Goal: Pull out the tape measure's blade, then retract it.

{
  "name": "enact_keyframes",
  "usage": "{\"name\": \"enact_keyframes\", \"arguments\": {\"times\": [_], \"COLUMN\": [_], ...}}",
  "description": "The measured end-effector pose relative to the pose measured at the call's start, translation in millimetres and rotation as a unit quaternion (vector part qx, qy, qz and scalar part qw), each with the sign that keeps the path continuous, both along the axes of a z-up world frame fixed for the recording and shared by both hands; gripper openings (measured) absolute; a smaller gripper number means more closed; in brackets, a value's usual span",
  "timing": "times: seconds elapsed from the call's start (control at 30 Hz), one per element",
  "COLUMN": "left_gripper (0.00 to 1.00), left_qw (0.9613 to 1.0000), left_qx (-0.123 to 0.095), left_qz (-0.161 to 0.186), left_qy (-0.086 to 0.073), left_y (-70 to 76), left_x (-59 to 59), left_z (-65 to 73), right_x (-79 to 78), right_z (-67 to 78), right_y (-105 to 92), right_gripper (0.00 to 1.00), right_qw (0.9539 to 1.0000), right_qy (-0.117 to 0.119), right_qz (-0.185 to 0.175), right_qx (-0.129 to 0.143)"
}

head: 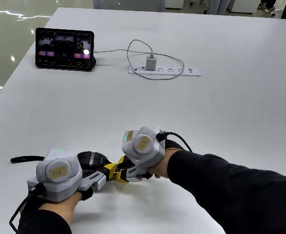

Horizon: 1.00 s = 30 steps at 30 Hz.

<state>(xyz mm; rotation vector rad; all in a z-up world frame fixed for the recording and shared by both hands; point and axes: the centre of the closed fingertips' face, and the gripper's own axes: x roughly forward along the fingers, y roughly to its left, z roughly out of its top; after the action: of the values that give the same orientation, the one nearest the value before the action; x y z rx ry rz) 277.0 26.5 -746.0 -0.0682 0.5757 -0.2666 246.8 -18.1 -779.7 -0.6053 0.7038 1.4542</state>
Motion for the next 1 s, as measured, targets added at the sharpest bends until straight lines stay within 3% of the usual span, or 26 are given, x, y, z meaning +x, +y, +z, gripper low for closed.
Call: {"name": "enact_keyframes", "arguments": {"times": [0.67,1.0], "left_gripper": [0.62,0.64], "left_qw": [1.0,0.9999], "left_qx": [0.001,0.005], "left_qz": [0.0,-0.004], "left_qy": [-0.002,-0.012], "left_y": [0.0,-0.3], "left_x": [0.2,1.7], "left_z": [-0.1,0.6], "right_x": [-0.3,0.6], "right_z": [-0.3,-0.6], "right_y": [1.9,2.3], "right_gripper": [0.12,0.13], "right_qw": [0.9997,0.9998], "right_qy": [0.005,-0.013], "right_qz": [-0.007,-0.007], "right_qx": [0.025,0.015]}}
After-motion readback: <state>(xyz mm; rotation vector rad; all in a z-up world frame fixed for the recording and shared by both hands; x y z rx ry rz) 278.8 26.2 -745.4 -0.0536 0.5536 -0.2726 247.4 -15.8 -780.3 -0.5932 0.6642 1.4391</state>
